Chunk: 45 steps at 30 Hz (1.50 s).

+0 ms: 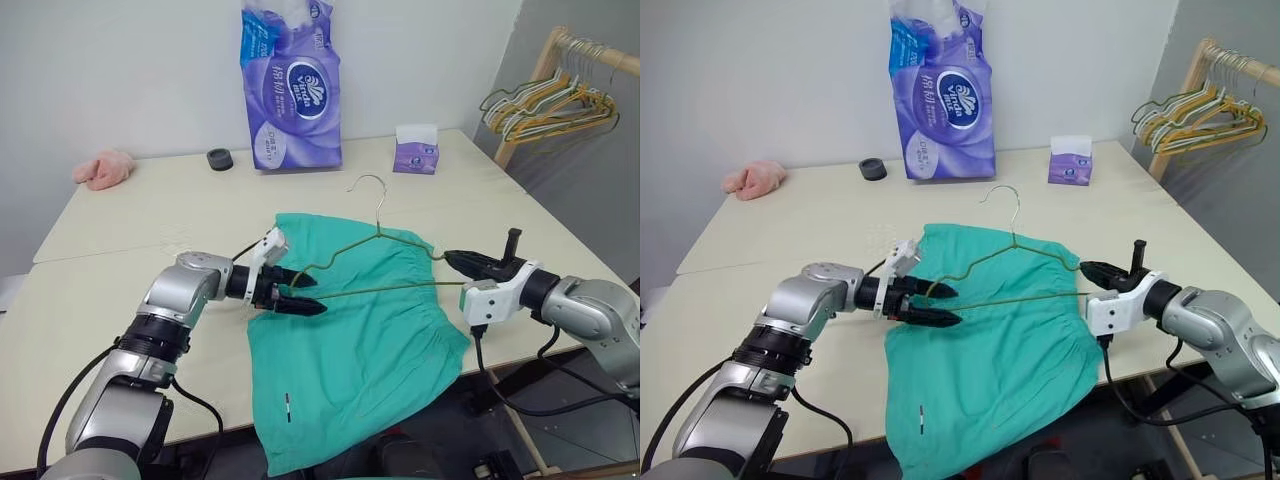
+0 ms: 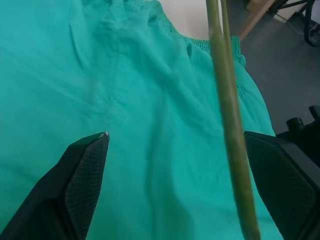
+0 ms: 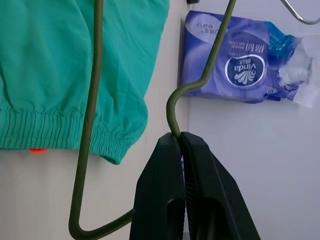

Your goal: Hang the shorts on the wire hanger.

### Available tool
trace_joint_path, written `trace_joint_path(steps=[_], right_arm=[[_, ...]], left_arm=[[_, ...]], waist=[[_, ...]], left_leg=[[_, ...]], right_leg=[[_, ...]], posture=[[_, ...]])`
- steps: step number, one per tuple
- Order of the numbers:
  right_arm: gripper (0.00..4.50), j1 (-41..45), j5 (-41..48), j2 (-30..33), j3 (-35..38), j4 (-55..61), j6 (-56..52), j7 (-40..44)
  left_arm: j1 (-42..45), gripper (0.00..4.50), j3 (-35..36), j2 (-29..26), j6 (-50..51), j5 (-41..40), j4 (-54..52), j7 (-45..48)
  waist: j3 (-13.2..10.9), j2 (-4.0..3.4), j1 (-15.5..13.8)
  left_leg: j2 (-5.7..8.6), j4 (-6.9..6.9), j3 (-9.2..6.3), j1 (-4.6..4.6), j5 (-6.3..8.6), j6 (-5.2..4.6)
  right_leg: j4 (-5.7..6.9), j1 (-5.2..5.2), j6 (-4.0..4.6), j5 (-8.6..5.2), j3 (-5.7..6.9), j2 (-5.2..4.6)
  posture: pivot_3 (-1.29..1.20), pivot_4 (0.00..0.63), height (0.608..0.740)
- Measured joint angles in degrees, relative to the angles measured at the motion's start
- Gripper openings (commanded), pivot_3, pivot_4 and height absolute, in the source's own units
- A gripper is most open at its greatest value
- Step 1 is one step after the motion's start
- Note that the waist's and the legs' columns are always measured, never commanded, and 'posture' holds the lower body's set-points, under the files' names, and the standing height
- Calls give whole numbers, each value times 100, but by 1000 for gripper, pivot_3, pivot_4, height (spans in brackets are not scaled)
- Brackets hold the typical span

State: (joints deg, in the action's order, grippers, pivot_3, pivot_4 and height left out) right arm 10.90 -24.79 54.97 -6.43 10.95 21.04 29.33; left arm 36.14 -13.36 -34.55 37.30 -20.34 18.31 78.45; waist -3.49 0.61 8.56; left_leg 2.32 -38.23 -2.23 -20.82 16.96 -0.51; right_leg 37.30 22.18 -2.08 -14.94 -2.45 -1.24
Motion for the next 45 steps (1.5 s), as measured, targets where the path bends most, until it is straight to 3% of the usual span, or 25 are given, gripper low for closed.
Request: trace_joint_path(steps=[3, 14, 20, 23, 31, 34, 40, 45], right_arm=[[0, 0, 0, -27, 1, 0, 41, 59], [0, -32, 2, -169, 13, 60, 123, 129], [0, -129, 13, -134, 83, 64, 261, 238], [736, -289, 153, -117, 169, 87, 351, 335], [3395, -842, 804, 40, 453, 551, 467, 745], [4382, -1260, 1612, 26, 774, 997, -299, 1096], [4449, -1609, 3905, 117, 1755, 2030, -3734, 1628], [4449, -1385, 4657, 395, 1798, 2359, -5375, 1825]], left_arm=[[0, 3396, 1, 0, 110, -77, -51, 153], [-250, 142, 0, 18, 181, -132, -259, 222], [-349, 67, 0, 23, 338, -141, -460, 202], [-398, 0, 0, 41, 364, -136, -472, 158], [-406, 0, 13, 173, 363, -143, -611, -67], [-424, 0, -2, 212, 154, -91, -701, -122], [-533, 0, -207, 109, -1145, 409, -880, -115], [-541, 0, -330, 99, -1777, 612, -997, 23]], waist=[[0, 0, 11], [0, 0, 80], [0, 0, 84], [0, 0, 82], [0, 0, 88], [0, 0, 80], [1, 0, 86], [1, -1, 83]], left_leg=[[0, 0, 0, 0, 0, -1], [0, 0, -1, 1, 0, -1], [0, -1, -1, 1, 0, -1], [0, -1, -2, 1, 0, -1], [0, -10, -1, 1, 1, -2], [0, -12, -4, 0, 1, -1], [-1, -26, -6, 1, 5, -3], [-1, -26, -5, 0, 9, -6]], right_leg=[[1, 0, 0, 0, 0, 0], [5, 0, 0, 0, 0, 0], [6, 0, 0, 0, 0, 0], [6, -1, 0, 0, 2, 0], [12, -3, 0, -1, 0, 0], [13, -3, 0, -1, 3, 0], [21, -8, 0, -1, 2, -3], [19, -8, -1, -2, 3, -4]], posture=[[-267, 48, 740], [-268, 53, 740], [-269, 50, 740], [-270, 50, 740], [-281, 42, 740], [-285, 43, 740], [-299, 40, 740], [-297, 44, 740]])
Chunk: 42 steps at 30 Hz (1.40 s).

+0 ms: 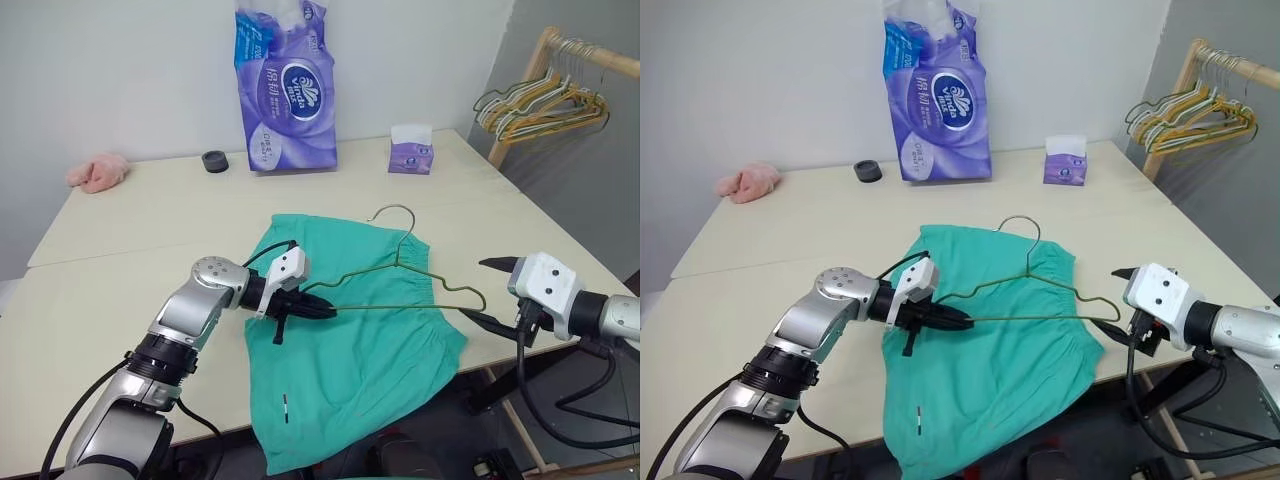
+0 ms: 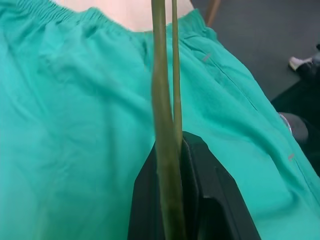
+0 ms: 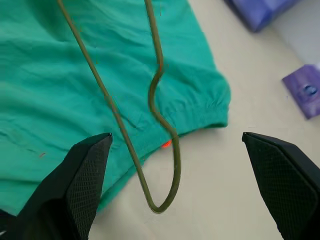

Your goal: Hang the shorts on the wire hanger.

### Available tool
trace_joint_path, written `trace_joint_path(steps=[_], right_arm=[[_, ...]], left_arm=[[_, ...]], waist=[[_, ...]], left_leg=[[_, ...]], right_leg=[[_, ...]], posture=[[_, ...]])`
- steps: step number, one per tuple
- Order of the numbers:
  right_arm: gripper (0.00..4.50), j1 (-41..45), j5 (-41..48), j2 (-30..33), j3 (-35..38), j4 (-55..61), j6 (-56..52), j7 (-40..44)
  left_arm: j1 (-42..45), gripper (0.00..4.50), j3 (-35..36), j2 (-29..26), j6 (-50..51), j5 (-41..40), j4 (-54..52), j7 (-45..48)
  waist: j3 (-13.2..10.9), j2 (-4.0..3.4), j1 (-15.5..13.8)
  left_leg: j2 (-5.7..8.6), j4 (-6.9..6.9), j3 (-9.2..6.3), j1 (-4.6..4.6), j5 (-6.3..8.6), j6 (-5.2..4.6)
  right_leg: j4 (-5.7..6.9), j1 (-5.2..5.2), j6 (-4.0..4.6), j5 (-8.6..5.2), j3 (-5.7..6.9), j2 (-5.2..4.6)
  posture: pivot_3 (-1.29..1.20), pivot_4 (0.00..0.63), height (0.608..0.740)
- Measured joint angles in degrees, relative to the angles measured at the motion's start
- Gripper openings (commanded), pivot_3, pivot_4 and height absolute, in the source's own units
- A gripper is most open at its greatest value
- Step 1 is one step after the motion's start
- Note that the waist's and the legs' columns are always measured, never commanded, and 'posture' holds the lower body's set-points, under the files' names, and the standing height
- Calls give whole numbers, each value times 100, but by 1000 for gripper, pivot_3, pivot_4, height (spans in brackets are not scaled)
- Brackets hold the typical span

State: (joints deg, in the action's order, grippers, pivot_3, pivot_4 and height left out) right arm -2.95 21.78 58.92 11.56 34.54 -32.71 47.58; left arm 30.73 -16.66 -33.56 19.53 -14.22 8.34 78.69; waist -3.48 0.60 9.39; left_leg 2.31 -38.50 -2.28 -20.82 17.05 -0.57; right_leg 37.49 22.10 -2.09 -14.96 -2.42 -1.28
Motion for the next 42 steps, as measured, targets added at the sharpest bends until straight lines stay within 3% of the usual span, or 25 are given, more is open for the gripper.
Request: trace_joint_path(steps=[11, 24, 29, 33, 42], right_arm=[[4449, 972, 532, 70, -1194, 109, -1651, 238], [168, 1082, 861, 219, -1295, 340, -2204, 441], [46, 1061, 904, 257, -1334, 427, -2299, 485], [0, 1060, 966, 250, -1340, 479, -2339, 484], [0, 1045, 1006, 249, -1275, 506, -2409, 418]], left_arm=[[-2, 0, -169, 115, -414, 105, -337, 79], [-27, 0, -246, -11, -492, 209, -477, 122], [-26, 0, -267, -42, -364, 212, -563, 83], [-25, 895, -263, 7, -132, 159, -612, 58], [-21, 3642, -236, 133, 117, -33, -746, -38]], waist=[[-1, 0, 9], [-1, 0, -1], [-1, 0, 2], [-2, 1, 0], [-3, 1, 3]], left_leg=[[-1, -2, 0, -4, 2, -1], [-2, -17, -3, -10, 10, -3], [-3, -22, -2, -10, 14, -4], [-3, -23, -3, -11, 15, -4], [-3, -25, -2, -11, 17, -4]], right_leg=[[0, 5, -2, -1, 2, 0], [0, 5, -5, -3, 6, 0], [2, 4, -8, -5, 4, 0], [2, 4, -9, -5, 5, 0], [3, 4, -11, -6, 4, 0]], posture=[[-287, 45, 740], [-281, 43, 740], [-282, 47, 740], [-283, 50, 740], [-292, 50, 740]])
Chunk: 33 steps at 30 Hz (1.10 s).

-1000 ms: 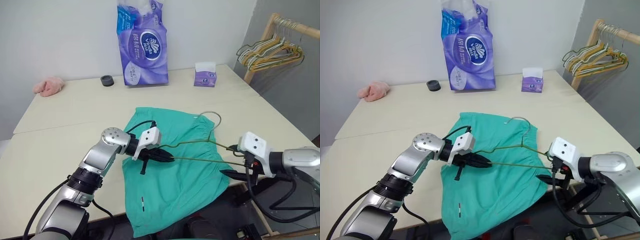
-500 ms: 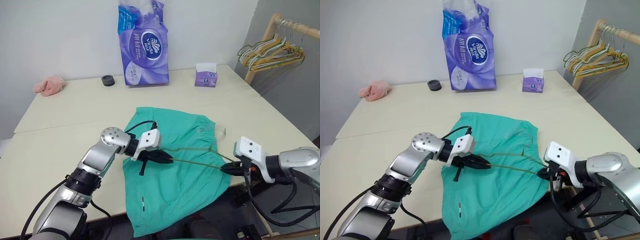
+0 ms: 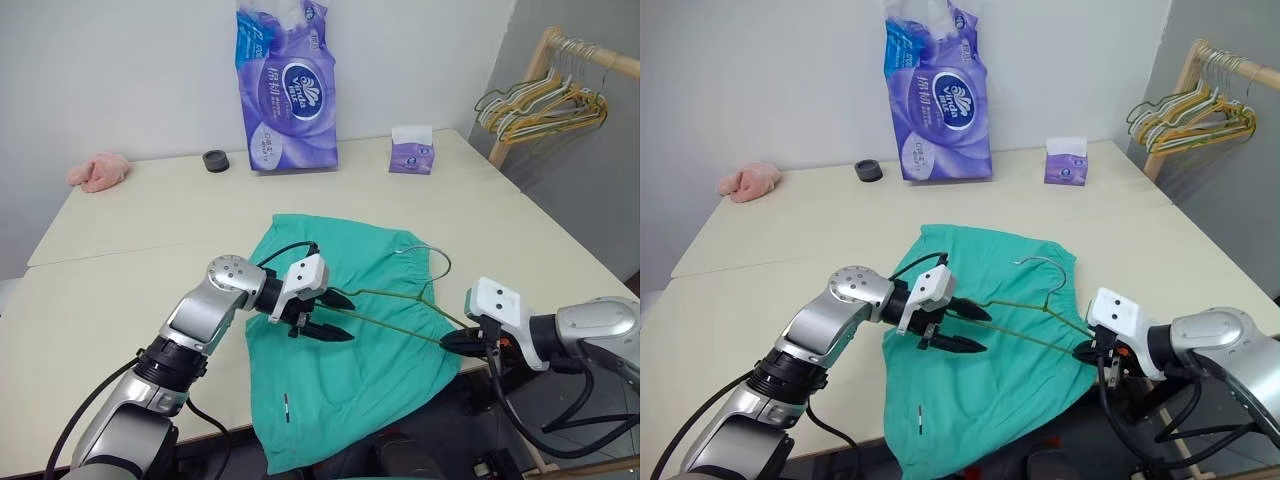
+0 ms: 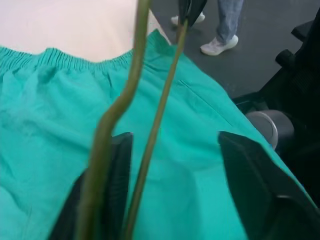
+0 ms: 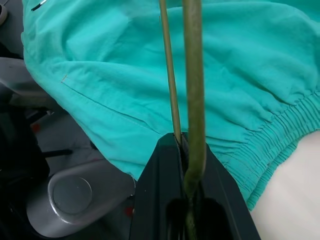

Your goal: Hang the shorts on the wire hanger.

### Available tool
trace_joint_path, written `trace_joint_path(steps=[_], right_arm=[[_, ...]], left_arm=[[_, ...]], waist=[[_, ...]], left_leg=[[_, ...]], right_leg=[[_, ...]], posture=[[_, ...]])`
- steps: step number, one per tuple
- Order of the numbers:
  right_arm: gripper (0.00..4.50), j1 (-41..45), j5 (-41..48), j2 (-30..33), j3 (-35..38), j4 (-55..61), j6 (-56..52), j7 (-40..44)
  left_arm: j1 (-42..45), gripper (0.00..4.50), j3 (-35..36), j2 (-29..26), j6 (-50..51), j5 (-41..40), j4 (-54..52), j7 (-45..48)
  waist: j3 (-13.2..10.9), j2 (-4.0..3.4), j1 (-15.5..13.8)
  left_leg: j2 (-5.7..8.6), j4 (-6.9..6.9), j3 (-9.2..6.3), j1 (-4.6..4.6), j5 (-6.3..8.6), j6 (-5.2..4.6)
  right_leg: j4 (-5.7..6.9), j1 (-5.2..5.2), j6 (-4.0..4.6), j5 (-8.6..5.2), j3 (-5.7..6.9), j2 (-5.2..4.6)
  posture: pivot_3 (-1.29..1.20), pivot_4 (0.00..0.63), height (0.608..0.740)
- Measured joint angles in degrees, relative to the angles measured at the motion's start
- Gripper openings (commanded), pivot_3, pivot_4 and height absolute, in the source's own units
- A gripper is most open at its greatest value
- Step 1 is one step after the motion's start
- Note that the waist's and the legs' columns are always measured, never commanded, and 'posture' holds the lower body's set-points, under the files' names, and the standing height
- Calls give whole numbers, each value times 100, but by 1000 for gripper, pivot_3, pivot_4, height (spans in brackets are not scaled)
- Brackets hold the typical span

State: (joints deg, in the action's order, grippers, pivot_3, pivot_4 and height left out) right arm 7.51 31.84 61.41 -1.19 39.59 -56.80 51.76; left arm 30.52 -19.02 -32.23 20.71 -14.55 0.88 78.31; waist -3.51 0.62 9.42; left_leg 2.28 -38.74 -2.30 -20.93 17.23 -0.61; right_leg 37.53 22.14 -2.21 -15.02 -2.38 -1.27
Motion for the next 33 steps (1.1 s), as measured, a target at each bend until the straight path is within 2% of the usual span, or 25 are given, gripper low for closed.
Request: trace_joint_path(steps=[3, 7, 11, 16, 22, 33], right_arm=[[0, -57, 48, 3, 84, 2, -2, -29], [0, -513, 161, 72, 469, 4, -28, 19], [0, -1054, 335, 46, 1159, -34, -153, -14], [0, -1876, 529, -268, 2137, -166, -442, -107], [0, -2748, 519, -661, 3100, -657, -685, -281], [0, -2872, 484, -910, 3227, -1338, -826, -674]], left_arm=[[20, 4474, 5, 40, -267, 68, 91, -119], [127, 4474, 162, -9, -390, 67, 406, -156], [294, 4474, 562, 7, -320, -45, 902, -410], [577, 4474, 1292, 35, 447, -524, 1325, -703], [402, 4474, 1187, -162, 339, -460, 1260, -414], [308, 4474, 1156, 81, -749, -304, 1146, -527]], waist=[[0, 0, -3], [-2, 3, -6], [-5, 7, -16], [-10, 15, -53], [-11, 15, -123], [-14, 13, -139]], left_leg=[[0, 0, 0, 0, 0, 0], [0, 0, 1, 0, 1, 0], [0, -2, 0, 0, 2, -1], [1, -5, 1, -1, 5, -3], [1, -5, 4, 2, 8, 1], [1, -5, 8, 3, 11, 0]], right_leg=[[0, 0, 0, 0, -1, 0], [0, -1, -1, -1, 0, 0], [2, -2, -3, -2, 1, 0], [6, -2, -8, -5, 0, 0], [10, -2, -7, -5, -5, 0], [11, -2, -8, -5, -9, 1]], posture=[[-292, 50, 740], [-283, 54, 740], [-281, 53, 740], [-276, 53, 740], [-273, 61, 740], [-255, 65, 740]])
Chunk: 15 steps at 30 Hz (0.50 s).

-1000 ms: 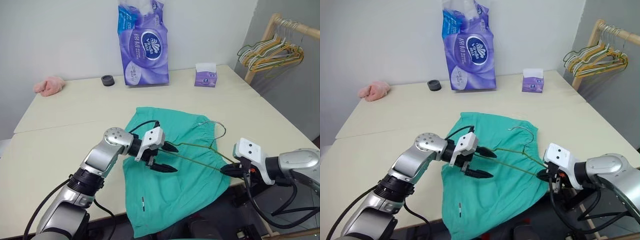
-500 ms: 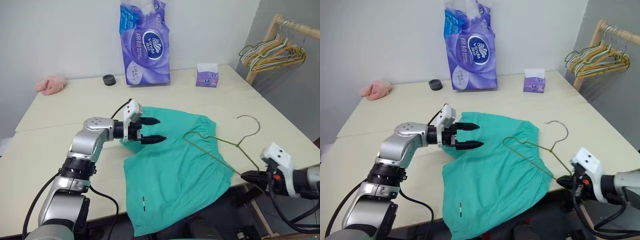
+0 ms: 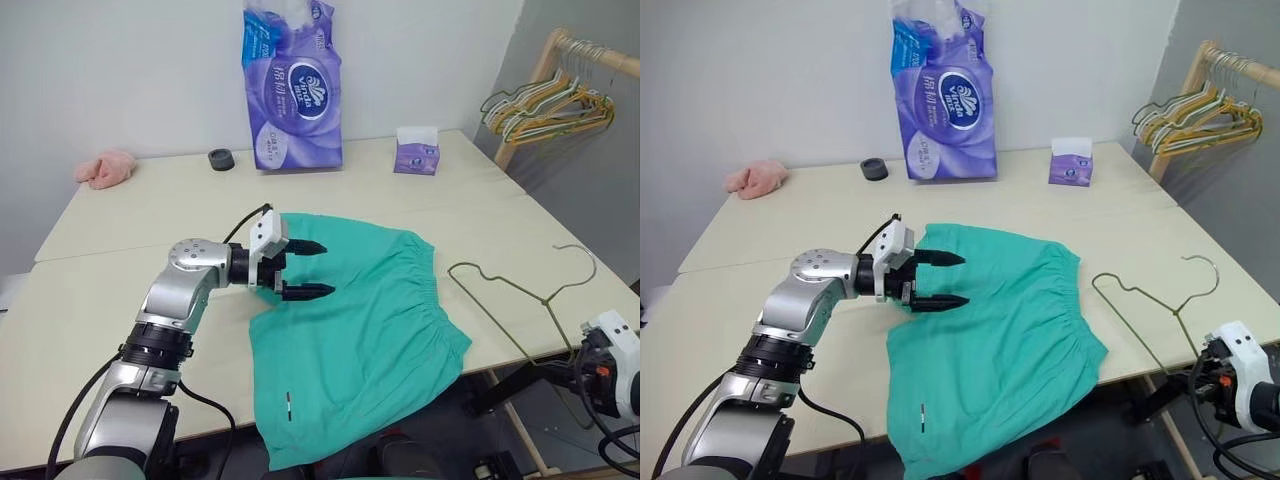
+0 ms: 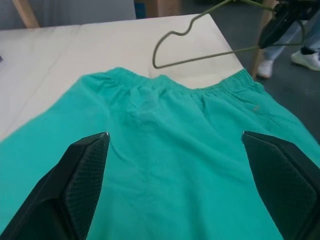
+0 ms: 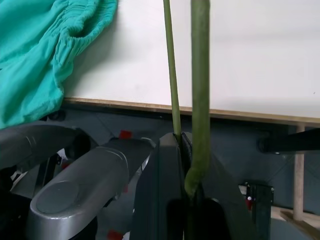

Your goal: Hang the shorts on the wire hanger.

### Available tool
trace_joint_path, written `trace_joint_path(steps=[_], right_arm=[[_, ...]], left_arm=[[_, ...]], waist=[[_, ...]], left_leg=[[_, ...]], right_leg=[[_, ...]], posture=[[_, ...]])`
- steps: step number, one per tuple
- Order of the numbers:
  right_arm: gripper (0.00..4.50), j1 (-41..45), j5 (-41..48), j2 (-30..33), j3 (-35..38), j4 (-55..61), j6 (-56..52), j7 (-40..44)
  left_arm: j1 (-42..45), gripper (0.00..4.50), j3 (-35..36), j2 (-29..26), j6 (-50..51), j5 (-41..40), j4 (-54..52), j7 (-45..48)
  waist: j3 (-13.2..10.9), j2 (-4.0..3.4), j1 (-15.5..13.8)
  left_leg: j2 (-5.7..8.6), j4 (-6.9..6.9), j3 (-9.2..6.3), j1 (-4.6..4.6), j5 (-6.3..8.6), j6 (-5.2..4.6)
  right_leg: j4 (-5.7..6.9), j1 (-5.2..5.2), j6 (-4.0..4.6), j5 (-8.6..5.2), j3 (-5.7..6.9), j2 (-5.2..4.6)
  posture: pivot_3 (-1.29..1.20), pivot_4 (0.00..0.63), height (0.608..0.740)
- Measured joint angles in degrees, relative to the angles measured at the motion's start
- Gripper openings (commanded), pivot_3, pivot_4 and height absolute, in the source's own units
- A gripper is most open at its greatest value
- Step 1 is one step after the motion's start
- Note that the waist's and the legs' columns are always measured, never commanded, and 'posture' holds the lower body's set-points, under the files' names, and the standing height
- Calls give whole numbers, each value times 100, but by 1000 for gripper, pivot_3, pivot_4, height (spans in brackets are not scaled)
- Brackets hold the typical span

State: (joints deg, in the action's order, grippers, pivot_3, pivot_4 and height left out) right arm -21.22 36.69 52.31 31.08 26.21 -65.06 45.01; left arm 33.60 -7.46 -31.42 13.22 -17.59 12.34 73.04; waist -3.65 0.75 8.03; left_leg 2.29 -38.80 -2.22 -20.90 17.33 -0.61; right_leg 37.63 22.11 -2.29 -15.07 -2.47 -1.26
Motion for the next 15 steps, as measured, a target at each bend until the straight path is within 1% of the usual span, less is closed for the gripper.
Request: trace_joint_path(steps=[9, 15], right_arm=[[0, -3, 258, 139, -207, 352, -73, 139], [0, 29, 350, 439, -428, 836, -33, 315]], left_arm=[[0, 4474, 1, 6, -354, 127, 102, -151], [26, 4474, 5, 8, -464, 225, 163, -337]], waist=[[-4, 5, -10], [-9, 9, -10]], left_leg=[[1, 0, 1, 0, 1, -1], [0, -1, 0, 0, 1, -1]], right_leg=[[0, -2, -8, -4, 1, 0], [0, -2, -14, -8, 3, 1]], posture=[[-244, 65, 740], [-242, 60, 740]])
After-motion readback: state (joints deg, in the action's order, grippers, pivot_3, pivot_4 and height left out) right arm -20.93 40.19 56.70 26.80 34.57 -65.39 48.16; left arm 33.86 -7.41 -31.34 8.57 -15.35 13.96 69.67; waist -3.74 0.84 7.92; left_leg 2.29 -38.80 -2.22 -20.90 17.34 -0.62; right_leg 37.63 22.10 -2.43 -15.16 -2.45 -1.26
